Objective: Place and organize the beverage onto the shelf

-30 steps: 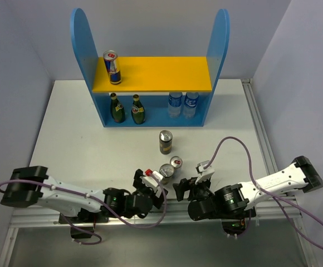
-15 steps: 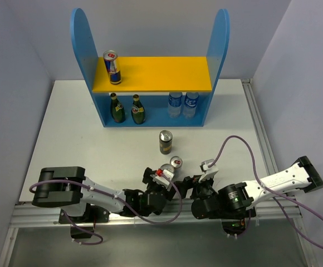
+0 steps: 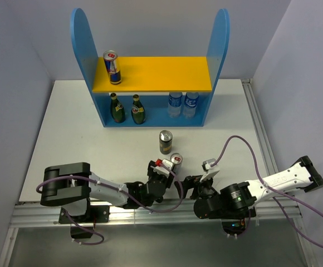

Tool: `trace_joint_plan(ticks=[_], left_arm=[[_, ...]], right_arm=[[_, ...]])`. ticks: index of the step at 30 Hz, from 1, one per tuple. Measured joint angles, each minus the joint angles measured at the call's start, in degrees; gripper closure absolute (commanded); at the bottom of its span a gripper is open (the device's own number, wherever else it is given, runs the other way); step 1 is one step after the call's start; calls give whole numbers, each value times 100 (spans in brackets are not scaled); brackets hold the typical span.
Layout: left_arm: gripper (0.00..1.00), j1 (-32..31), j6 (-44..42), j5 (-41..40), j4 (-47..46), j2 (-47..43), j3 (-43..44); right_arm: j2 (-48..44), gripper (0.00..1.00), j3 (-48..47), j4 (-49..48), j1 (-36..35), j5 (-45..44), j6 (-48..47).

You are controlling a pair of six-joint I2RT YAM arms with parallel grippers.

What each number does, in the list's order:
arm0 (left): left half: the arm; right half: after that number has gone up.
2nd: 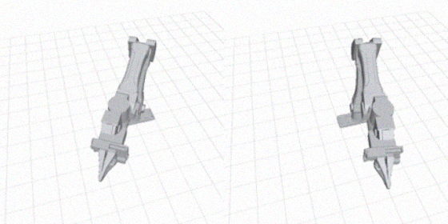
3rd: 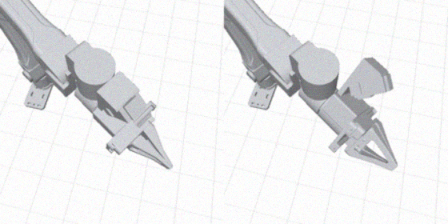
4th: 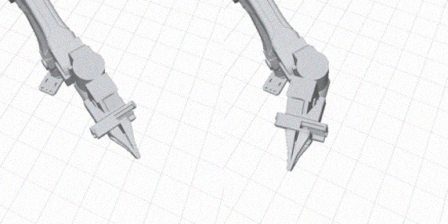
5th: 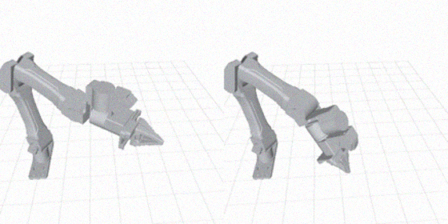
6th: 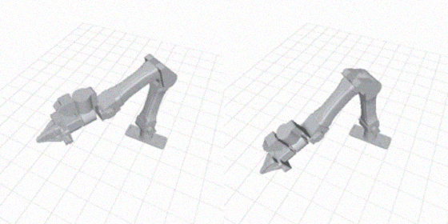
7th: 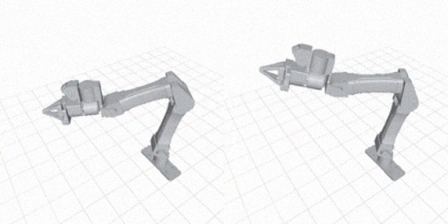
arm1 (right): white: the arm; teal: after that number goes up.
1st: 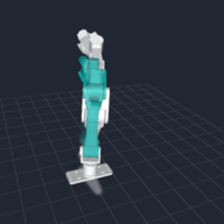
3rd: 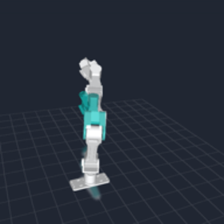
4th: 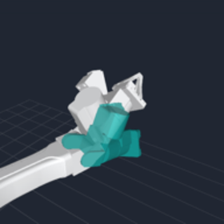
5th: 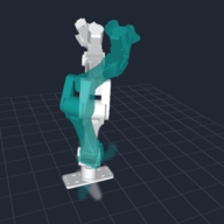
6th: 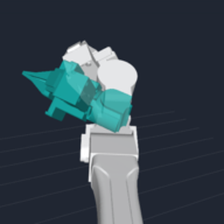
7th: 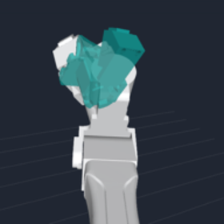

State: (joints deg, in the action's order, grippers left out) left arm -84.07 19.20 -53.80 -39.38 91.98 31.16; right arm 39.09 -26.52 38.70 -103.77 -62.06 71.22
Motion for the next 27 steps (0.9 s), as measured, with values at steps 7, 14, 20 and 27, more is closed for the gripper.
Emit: trace_joint_plan(ticks=[7, 14, 20, 27], left_arm=[[100, -133, 505, -173, 1945, -509, 428], [100, -111, 890, -214, 4465, -1908, 1591], [100, 1084, 157, 420, 4743, -2240, 3285], [100, 2863, -588, 1464, 5005, -638, 6175]], right_arm=[[0, 5, 0, -11, -13, 9, 13], [-17, 5, 11, -20, -13, 20, 13], [-28, 5, 57, -59, -13, 24, -13], [-33, 5, 59, -61, -13, 24, -13]])
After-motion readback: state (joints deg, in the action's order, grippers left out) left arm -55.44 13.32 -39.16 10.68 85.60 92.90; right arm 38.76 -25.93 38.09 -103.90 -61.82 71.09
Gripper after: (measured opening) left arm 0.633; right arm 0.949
